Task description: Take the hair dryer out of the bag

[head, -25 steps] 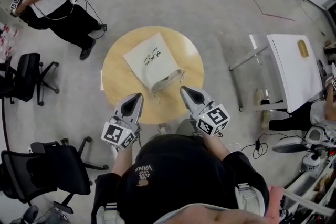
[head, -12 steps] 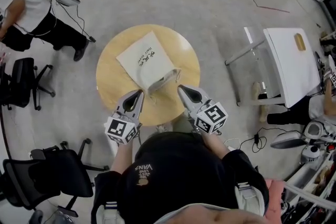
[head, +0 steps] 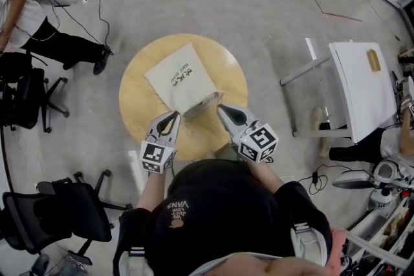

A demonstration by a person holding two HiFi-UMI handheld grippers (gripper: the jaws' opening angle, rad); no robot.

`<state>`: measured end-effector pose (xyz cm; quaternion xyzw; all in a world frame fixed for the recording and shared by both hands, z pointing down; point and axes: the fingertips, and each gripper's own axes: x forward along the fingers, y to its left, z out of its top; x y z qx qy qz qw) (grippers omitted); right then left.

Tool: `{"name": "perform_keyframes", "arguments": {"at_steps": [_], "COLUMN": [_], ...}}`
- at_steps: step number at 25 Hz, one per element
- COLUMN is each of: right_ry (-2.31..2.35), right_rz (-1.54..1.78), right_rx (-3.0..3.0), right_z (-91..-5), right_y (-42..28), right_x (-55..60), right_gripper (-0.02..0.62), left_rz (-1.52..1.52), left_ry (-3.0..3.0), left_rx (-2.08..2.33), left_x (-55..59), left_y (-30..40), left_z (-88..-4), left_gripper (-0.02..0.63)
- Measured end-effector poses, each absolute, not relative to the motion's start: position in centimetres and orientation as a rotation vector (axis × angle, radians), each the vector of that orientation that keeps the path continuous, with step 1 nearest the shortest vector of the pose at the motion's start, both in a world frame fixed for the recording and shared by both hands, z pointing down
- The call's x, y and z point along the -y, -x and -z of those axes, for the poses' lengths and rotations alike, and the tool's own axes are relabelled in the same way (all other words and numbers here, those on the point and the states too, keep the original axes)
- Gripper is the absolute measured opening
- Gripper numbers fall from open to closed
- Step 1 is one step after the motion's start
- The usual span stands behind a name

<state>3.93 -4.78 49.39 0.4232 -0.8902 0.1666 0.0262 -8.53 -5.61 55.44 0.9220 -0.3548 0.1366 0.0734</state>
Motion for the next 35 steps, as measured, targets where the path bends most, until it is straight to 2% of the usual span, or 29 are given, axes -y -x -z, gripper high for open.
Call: {"name": "perform_keyframes", "arguments": {"at_steps": [2,5,12,25,31,35], "right_ry": [-1.291,-1.270,-1.233,-1.148,-1.085,-1.026], "right_rz": [-0.520,-0.536,-0.565,-0.557,-0.556,-0.536], "right_rx": [2.748,2.740,2.724,2.708,2.696,2.687], "right_z": [-49.8,-50.4,-51.6,-53.4,-54.6,-55.4], "right_y": [-4.0,-4.1,-4.4,-4.8,-4.3,-3.6], "right_x": [5.1,5.6,6.6,7.7,8.1,8.4], "right_gripper": [-0.002,-0.002,-0.002,-0.002,-0.001,0.000], "left_rz": [-0.469,-0.555,-0.789,-1.148,-1.214,-1.213], "left_ry": [-2.756,-2.735,-2.744,-2.707,-2.717,-2.716], "left_rx": [1.062,1.070,1.022,1.002,0.984,0.969], "left_x": [5.8,6.3,6.8,8.1,8.7,9.0], "left_y": [8.3,8.1,7.2,6.2,5.7,5.4], "left_z": [-56.7,-58.3,-61.5,-67.0,-67.7,-67.7], "left_gripper": [0.026,0.126,0.178,0.192,0.190,0.164]}}
